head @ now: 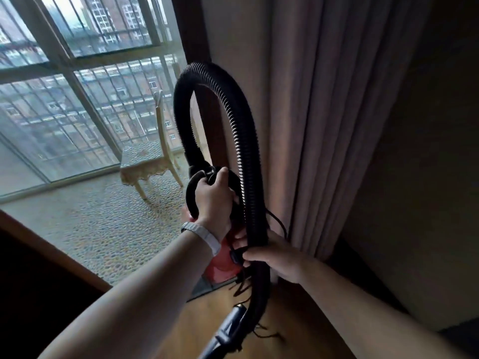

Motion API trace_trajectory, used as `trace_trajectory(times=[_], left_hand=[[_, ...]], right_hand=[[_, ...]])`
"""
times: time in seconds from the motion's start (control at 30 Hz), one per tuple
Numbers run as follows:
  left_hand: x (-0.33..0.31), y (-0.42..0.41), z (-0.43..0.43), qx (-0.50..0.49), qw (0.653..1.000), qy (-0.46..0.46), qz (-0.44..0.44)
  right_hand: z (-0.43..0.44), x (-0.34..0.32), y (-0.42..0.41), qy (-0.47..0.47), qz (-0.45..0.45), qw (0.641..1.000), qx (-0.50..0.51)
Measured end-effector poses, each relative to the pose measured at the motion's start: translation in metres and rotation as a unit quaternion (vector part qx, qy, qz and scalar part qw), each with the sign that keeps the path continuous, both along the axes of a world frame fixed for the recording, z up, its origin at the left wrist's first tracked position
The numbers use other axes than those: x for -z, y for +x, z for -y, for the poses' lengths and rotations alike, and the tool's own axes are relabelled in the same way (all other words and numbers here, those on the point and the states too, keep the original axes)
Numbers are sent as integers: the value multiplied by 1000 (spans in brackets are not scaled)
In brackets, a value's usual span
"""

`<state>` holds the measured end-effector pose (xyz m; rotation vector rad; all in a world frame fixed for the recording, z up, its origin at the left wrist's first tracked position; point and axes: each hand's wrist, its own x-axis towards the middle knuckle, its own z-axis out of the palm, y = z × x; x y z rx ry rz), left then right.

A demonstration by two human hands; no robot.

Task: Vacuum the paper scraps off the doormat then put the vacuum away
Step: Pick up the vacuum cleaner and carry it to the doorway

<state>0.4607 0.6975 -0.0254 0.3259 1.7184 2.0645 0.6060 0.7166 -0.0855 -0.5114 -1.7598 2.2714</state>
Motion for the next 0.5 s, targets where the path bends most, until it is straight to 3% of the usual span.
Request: trace_trajectory(times=[0.2, 0.3, 0.5], left_hand=[[0, -46, 36, -31, 999, 25, 8], [-2, -74, 54, -42, 998, 36, 6], [-8, -91, 91, -20, 996, -37, -73]], right_hand=[[33, 12, -33, 27, 76, 987, -138], [42, 28, -35, 78, 126, 980, -131], [30, 46, -33, 117, 165, 971, -125]])
